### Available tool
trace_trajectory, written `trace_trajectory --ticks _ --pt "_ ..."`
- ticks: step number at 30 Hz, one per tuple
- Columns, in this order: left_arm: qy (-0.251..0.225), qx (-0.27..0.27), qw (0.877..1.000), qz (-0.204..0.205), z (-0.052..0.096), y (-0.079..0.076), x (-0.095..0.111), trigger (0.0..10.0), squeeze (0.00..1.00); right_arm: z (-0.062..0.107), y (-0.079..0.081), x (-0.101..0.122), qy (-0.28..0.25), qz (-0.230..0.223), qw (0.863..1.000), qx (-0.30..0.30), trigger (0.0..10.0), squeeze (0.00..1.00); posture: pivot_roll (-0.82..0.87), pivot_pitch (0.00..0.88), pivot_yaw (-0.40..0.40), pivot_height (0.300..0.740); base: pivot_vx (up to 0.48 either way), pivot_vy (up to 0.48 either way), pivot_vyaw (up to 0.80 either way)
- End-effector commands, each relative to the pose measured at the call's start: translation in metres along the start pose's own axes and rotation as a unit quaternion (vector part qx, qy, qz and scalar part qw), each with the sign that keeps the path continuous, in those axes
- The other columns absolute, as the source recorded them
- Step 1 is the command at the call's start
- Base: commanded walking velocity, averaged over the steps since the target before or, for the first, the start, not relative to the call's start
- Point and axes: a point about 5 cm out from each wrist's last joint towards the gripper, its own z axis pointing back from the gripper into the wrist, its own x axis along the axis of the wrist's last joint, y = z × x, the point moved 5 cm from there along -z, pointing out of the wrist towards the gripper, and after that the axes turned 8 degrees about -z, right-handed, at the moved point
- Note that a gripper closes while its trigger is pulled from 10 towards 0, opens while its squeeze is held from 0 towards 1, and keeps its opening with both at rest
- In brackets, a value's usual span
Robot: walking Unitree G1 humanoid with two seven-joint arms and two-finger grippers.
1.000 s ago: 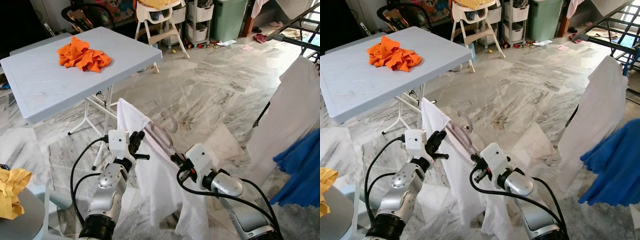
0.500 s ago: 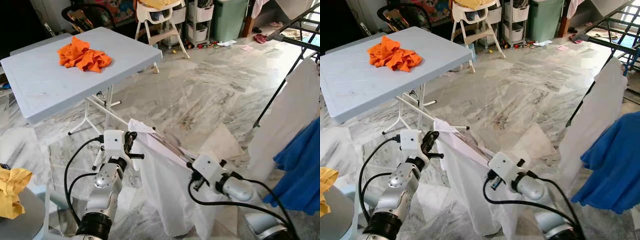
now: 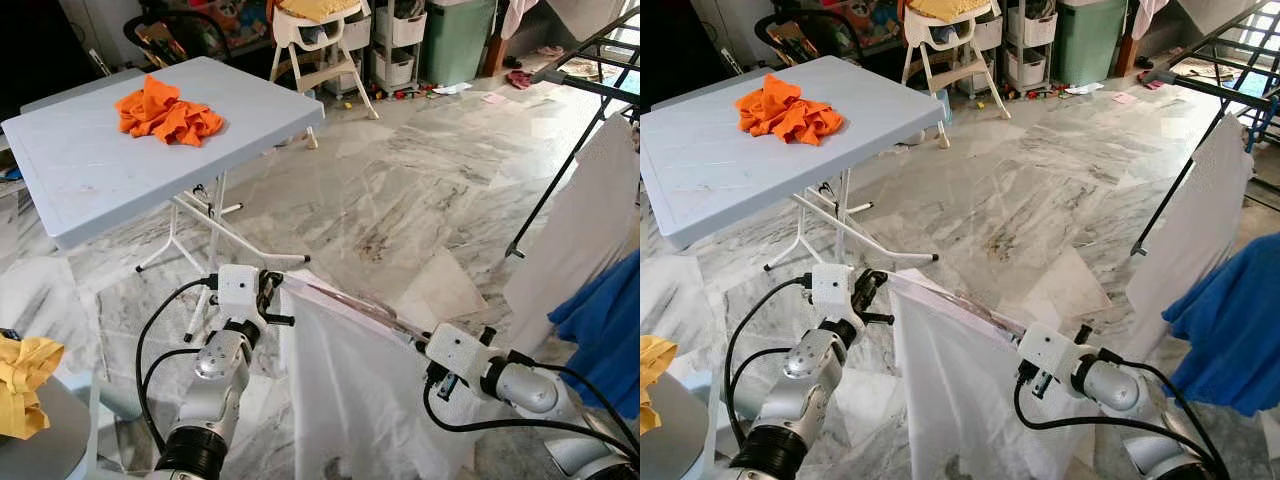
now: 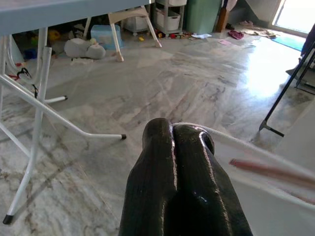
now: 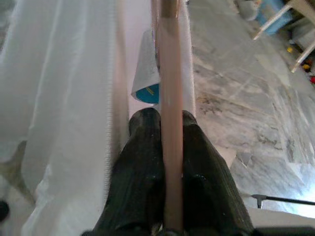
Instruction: Hang hanger
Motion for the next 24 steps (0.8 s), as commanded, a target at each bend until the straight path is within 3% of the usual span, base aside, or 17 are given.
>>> trace_trajectory --ticks 1,3,7,9,16,19,24 --pt "-0.01 0.026 1.0 -0.008 0.0 0.017 0.007 0.0 0.0 0.0 0.006 -0.013 0.028 0.007 1.0 0.009 10.0 0.0 -0.13 0.0 0.122 0.74 0.0 0.0 0.0" --pt "-0.007 0.025 1.0 -0.015 0.0 0.016 0.006 0.0 0.0 0.0 0.014 -0.012 0.026 0.018 0.999 0.027 10.0 0.0 -0.13 0.0 0.125 0.74 0.0 0.0 0.0" --pt "0.0 0.028 0.999 -0.022 0.002 0.021 0.003 0.0 0.0 0.008 0.015 -0.024 0.043 0.045 0.997 0.039 10.0 0.0 -0.13 0.0 0.126 0.74 0.0 0.0 0.0" --pt "0.009 0.036 0.999 -0.032 0.003 0.031 0.0 0.0 0.0 0.021 0.004 -0.038 0.059 0.042 0.997 0.039 10.0 0.0 -0.13 0.0 0.129 0.74 0.0 0.0 0.0" --pt "0.013 0.041 0.998 -0.037 0.005 0.036 -0.002 0.0 0.0 0.034 -0.019 -0.04 0.047 0.028 0.998 0.02 10.0 0.0 -0.13 0.0 0.131 0.74 0.0 0.0 0.0" --pt "0.013 0.041 0.998 -0.037 0.005 0.036 -0.002 0.0 0.0 0.042 -0.033 -0.029 0.012 0.025 1.0 0.007 10.0 0.0 -0.12 0.0 0.132 0.74 0.0 0.0 0.0" --pt "0.019 0.037 0.998 -0.042 0.005 0.035 -0.005 0.0 0.0 0.06 -0.05 -0.009 -0.041 -0.028 0.999 0.014 10.0 0.0 -0.12 0.0 0.134 0.74 0.0 0.0 0.0"
